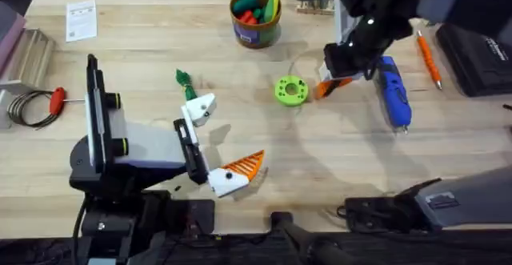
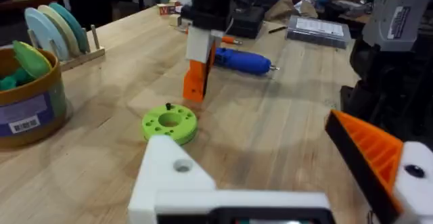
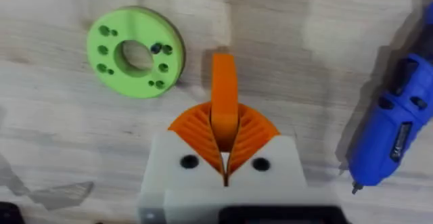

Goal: Pick up the gripper from the table and insert it into the empty holder that is missing its gripper. Then pick up a screw, insert it into the mounting hole, and use the screwdriver to tighten it. Finally, clean up the table by picking up the vegetable and placing it into the bucket.

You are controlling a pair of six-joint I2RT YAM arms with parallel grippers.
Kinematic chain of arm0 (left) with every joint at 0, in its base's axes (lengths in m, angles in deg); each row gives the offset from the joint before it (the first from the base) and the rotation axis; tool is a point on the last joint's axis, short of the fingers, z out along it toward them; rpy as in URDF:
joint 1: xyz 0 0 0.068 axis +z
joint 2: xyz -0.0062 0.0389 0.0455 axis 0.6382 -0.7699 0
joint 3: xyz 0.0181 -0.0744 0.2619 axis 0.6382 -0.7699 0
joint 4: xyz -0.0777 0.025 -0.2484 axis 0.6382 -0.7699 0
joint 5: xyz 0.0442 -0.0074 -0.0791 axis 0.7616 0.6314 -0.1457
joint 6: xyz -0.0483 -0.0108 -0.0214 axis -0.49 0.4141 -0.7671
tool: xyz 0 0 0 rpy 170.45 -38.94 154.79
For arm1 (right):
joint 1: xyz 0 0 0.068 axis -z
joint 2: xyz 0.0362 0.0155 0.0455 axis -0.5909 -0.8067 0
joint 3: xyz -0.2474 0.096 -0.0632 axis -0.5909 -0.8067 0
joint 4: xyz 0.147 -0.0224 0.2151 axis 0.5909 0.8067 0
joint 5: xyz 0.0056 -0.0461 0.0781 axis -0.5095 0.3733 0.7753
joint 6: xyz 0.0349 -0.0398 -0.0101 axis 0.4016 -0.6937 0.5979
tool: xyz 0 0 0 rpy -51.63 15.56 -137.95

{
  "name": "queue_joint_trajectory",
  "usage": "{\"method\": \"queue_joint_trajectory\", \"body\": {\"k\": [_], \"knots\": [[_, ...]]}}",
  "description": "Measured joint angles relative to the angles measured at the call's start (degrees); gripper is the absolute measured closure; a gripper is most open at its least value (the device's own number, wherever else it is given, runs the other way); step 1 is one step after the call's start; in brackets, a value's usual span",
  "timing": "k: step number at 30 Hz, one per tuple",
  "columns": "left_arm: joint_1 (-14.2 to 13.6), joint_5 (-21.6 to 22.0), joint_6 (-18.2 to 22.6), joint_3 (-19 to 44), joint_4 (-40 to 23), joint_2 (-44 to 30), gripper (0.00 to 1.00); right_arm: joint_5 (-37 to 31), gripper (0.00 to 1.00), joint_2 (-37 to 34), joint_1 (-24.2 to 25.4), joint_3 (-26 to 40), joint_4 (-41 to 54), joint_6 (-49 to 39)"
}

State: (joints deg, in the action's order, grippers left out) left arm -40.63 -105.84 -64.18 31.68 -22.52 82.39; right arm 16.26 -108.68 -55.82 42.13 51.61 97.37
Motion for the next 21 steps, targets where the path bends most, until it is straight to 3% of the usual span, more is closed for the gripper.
{"method": "queue_joint_trajectory", "body": {"k": [10,16,21], "knots": [[0.0,0.0,0.0,0.0,0.0,0.0,0.015,0.7,0.993,18.4,0.0,-0.7,-2.3,5.6],[0.0,0.0,0.0,0.0,0.0,0.0,0.014,10.5,0.993,29.7,0.1,-10.5,-16.9,8.5],[0.0,0.0,0.0,0.0,0.0,0.0,0.015,22.9,0.993,35.8,1.0,-21.2,-31.5,14.5]]}}
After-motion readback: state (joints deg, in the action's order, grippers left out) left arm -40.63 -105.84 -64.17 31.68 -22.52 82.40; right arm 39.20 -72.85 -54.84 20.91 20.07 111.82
